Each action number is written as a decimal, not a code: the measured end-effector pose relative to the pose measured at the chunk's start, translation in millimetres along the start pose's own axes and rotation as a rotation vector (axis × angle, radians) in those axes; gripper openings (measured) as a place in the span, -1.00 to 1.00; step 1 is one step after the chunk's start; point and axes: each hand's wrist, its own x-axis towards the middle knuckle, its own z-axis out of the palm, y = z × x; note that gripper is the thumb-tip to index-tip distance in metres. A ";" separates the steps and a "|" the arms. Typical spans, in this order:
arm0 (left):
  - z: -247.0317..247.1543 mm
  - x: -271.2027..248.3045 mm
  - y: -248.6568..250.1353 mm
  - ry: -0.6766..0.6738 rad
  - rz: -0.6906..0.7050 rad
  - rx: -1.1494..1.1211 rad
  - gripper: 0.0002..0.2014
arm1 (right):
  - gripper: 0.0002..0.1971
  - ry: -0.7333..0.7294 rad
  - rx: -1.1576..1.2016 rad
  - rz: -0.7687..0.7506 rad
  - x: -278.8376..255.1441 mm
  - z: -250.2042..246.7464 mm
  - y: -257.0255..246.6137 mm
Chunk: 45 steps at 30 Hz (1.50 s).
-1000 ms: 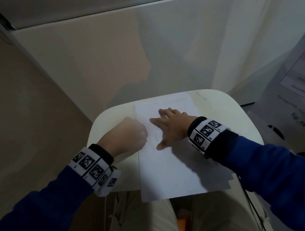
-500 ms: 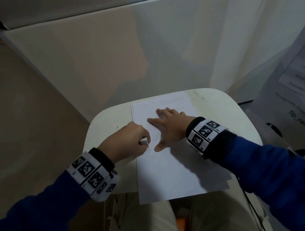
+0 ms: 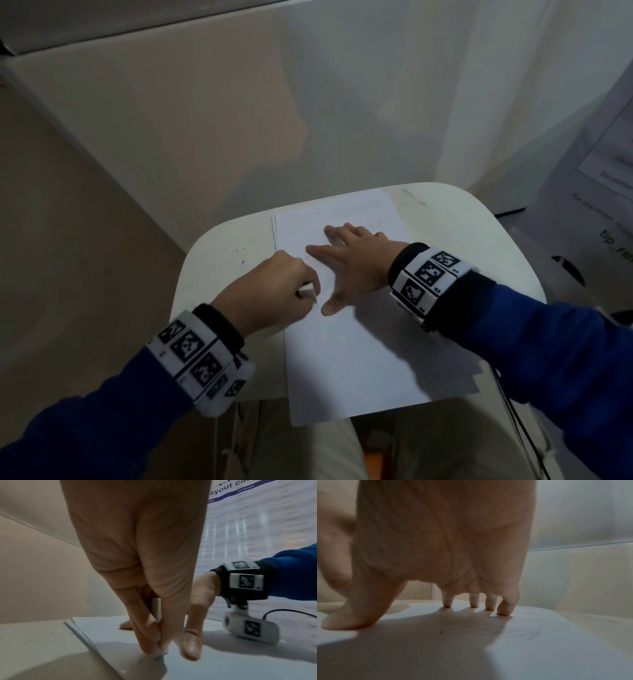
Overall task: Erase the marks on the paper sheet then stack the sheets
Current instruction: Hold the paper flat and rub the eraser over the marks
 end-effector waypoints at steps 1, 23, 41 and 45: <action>-3.3 3.6 -1.5 0.008 -0.005 0.002 -0.81 | 0.17 -0.001 0.001 0.002 0.1 -0.1 0.0; 0.6 10.0 -24.6 0.146 -0.114 -0.011 -0.79 | 0.17 -0.006 -0.032 0.000 2.8 0.9 -0.8; -0.5 -6.7 -29.2 0.061 -0.090 0.002 -0.81 | 0.18 -0.008 -0.014 -0.004 5.2 4.0 2.3; -2.3 -15.0 -21.2 -0.023 -0.047 0.004 -0.82 | 0.18 -0.010 -0.008 -0.007 5.0 5.0 3.5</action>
